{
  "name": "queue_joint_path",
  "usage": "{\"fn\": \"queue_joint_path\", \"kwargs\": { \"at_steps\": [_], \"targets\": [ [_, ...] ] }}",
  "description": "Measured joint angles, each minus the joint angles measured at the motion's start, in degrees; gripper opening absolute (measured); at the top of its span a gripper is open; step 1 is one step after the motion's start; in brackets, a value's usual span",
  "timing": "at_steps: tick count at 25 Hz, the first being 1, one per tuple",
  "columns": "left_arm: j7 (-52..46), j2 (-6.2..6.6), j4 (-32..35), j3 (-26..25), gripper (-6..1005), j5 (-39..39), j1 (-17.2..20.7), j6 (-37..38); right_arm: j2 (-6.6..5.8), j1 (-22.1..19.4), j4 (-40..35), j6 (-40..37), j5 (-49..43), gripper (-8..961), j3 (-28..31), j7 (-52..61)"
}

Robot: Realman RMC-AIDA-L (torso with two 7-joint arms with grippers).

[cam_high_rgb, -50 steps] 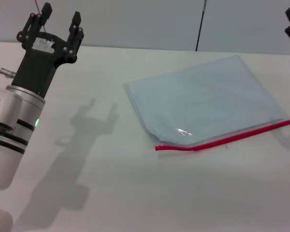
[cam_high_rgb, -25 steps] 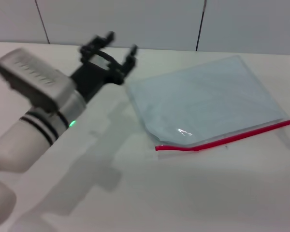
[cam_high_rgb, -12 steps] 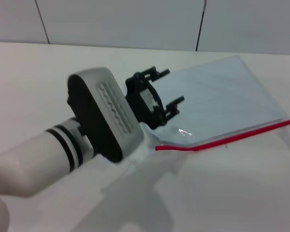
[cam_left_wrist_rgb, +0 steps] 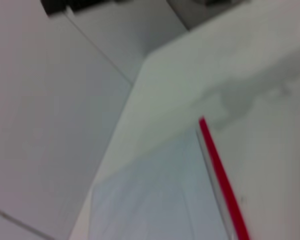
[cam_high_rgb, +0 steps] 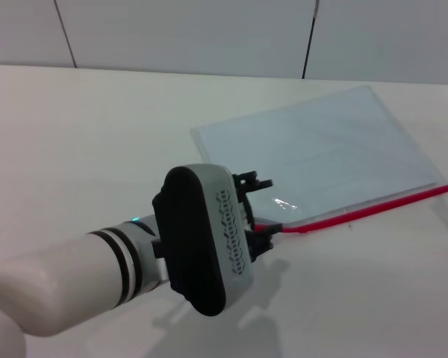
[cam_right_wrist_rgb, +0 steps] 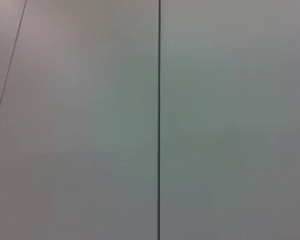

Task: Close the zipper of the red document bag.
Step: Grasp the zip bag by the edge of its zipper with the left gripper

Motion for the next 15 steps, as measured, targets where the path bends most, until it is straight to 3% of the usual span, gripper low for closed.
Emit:
{"fn": "queue_joint_path", "kwargs": {
  "at_steps": [6,15],
  "targets": [
    [-5.80,-0.45,-3.46,-0.62,613,7.77,-1.63,2.36,0.04,-0.13,-0.01,0.35,-0.07,872,0.00,0.13],
    [-5.76,-0.52,-11.05,-0.14,608,8.61,-5.61,-3.40,0.05,-0.37,-0.04,0.07,-0.08,870,0.00,0.21]
  ]
}}
